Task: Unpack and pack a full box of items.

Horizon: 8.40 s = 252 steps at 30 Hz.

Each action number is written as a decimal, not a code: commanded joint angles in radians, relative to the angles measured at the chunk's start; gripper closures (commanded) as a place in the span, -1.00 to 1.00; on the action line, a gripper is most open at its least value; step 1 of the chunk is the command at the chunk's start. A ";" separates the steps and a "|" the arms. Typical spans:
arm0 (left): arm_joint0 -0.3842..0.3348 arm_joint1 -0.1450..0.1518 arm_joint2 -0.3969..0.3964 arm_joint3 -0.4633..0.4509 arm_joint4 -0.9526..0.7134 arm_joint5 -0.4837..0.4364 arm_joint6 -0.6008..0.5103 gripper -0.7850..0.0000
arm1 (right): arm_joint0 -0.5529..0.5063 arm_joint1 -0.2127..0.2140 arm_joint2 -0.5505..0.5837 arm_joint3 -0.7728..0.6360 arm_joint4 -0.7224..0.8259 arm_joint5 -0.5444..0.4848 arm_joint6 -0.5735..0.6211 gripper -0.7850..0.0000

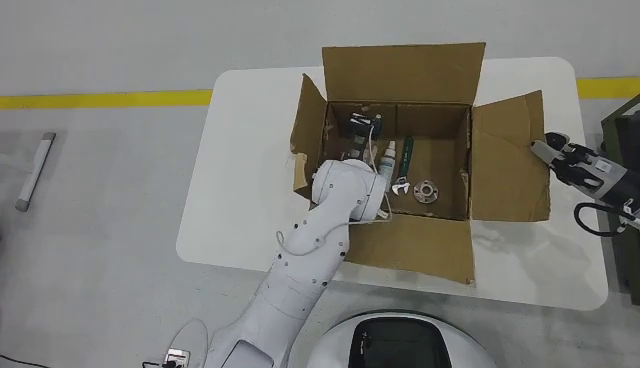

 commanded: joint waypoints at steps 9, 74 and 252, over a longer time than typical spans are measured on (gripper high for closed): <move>0.074 0.021 -0.135 -0.391 0.057 -0.013 -0.075 1.00 | 0.016 0.002 -0.013 0.009 -0.010 0.002 0.006 1.00; 0.228 0.060 -0.416 -0.238 0.247 -0.145 -0.170 -1.00 | 0.044 0.015 -0.036 0.053 -0.006 0.005 0.031 1.00; -0.226 -0.181 0.075 0.585 -0.136 0.041 0.183 1.00 | 0.012 0.028 -0.045 0.040 -0.092 -0.006 -0.004 1.00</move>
